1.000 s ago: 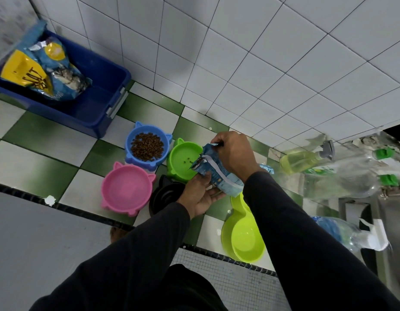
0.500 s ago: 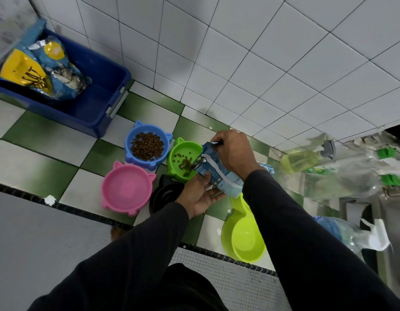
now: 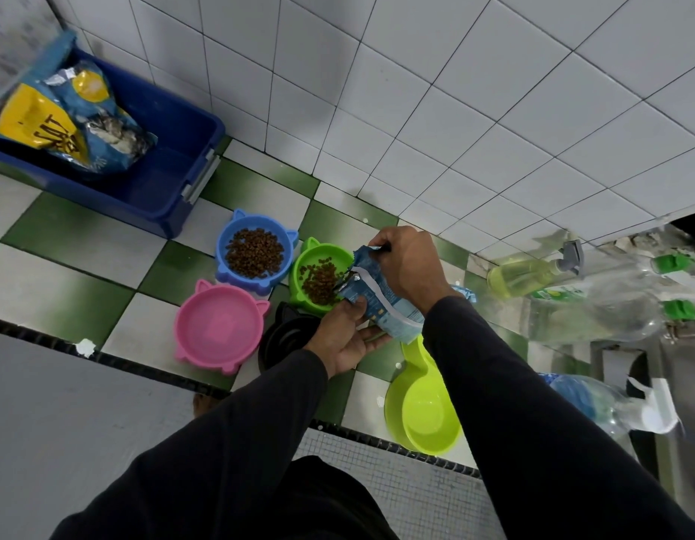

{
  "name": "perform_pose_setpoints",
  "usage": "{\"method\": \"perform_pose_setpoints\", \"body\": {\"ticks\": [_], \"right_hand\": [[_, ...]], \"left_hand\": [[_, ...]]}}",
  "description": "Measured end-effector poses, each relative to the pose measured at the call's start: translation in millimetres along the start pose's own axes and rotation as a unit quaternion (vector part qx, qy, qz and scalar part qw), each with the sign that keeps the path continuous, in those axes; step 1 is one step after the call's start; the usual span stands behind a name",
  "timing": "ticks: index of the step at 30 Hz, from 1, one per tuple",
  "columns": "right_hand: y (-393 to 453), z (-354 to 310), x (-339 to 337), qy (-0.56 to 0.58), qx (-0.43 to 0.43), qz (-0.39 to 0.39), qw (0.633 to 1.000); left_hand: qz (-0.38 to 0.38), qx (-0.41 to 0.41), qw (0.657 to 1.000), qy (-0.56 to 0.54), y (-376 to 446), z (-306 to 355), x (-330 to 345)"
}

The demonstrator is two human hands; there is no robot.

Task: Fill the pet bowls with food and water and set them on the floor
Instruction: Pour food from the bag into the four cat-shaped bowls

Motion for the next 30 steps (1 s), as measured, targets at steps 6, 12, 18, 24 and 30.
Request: {"method": "perform_pose_setpoints", "body": {"ticks": [6, 12, 18, 24, 30], "right_hand": [[0.8, -1.4, -1.1, 0.003, 0.002, 0.003, 1.000], [0.1, -1.5, -2.1, 0.016, 0.011, 0.008, 1.000], [-0.1, -1.6, -2.0, 0.015, 0.013, 0.010, 1.000], [-1.5, 2.9, -2.9, 0.029, 0.021, 0.011, 0.999], [-3.7, 11.2, -4.4, 0.045, 0.043, 0.015, 0.998]], "left_hand": [[0.001, -0.013, 1.000, 0.000, -2.2, -1.7, 0.7], [-0.003, -0.009, 1.000, 0.014, -2.4, 0.3, -0.5], [-0.012, -0.009, 1.000, 0.026, -2.1, 0.0, 1.9], [-0.011, 0.009, 1.000, 0.027, -0.4, 4.6, 4.9], [-0.017, 0.022, 0.999, 0.023, -1.6, 6.3, 6.8]]}}
Point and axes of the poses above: each hand's wrist, its own y-axis towards the middle knuckle, its own x-axis out of the palm, z = x × y, the point moved 9 cm from there along y, towards the middle knuckle, and after that the axes turned 7 degrees about z, right-handed, at the moved point
